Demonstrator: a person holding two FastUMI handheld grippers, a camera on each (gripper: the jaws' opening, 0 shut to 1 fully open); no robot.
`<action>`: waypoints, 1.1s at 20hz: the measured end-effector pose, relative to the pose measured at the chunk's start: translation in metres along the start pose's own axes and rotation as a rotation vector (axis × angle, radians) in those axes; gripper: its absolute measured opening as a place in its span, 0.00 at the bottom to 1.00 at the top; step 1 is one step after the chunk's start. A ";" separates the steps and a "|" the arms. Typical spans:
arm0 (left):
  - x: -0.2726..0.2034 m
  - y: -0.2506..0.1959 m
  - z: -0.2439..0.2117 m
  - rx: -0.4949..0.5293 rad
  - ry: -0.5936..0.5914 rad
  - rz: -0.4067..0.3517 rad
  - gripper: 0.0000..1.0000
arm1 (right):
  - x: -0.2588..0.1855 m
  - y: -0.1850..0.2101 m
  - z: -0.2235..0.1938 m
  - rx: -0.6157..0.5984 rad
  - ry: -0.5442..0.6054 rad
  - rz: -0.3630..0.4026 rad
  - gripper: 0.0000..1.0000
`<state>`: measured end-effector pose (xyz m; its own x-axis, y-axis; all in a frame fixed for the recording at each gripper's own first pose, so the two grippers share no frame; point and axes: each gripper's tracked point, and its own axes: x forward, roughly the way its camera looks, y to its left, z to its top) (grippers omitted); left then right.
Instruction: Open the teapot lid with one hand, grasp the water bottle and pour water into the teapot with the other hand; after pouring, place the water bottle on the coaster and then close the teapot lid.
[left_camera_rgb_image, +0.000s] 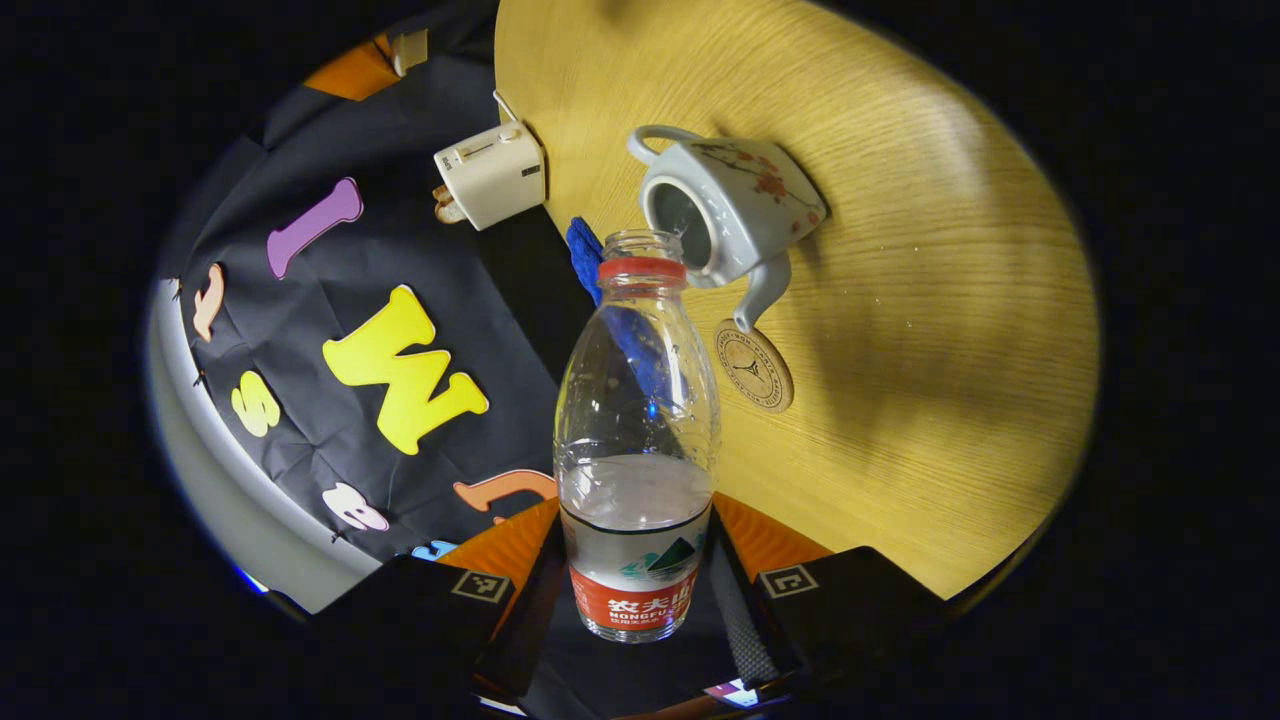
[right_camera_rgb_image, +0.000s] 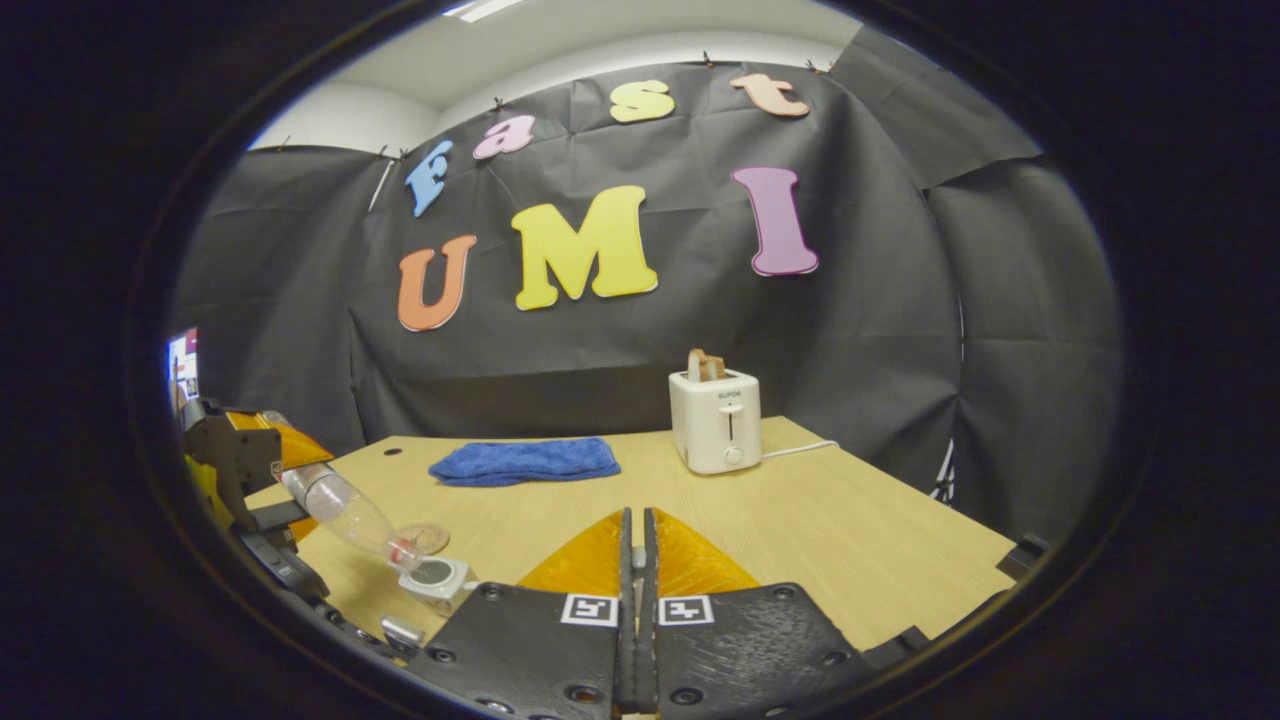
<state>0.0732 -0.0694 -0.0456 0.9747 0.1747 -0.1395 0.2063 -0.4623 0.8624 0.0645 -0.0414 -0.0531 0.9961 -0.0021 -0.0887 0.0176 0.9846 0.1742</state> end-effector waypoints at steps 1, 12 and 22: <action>-0.001 0.001 0.000 0.007 0.004 0.000 0.75 | 0.000 0.000 0.002 0.000 -0.003 0.000 0.00; 0.001 0.004 -0.005 0.062 0.029 -0.017 0.75 | -0.002 -0.001 0.001 0.022 0.009 0.018 0.00; 0.014 -0.006 -0.010 -0.157 -0.056 -0.050 0.75 | 0.000 -0.009 0.000 0.030 0.018 0.000 0.00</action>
<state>0.0845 -0.0551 -0.0479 0.9678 0.1434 -0.2069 0.2426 -0.3119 0.9186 0.0642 -0.0502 -0.0545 0.9943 0.0012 -0.1067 0.0207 0.9789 0.2032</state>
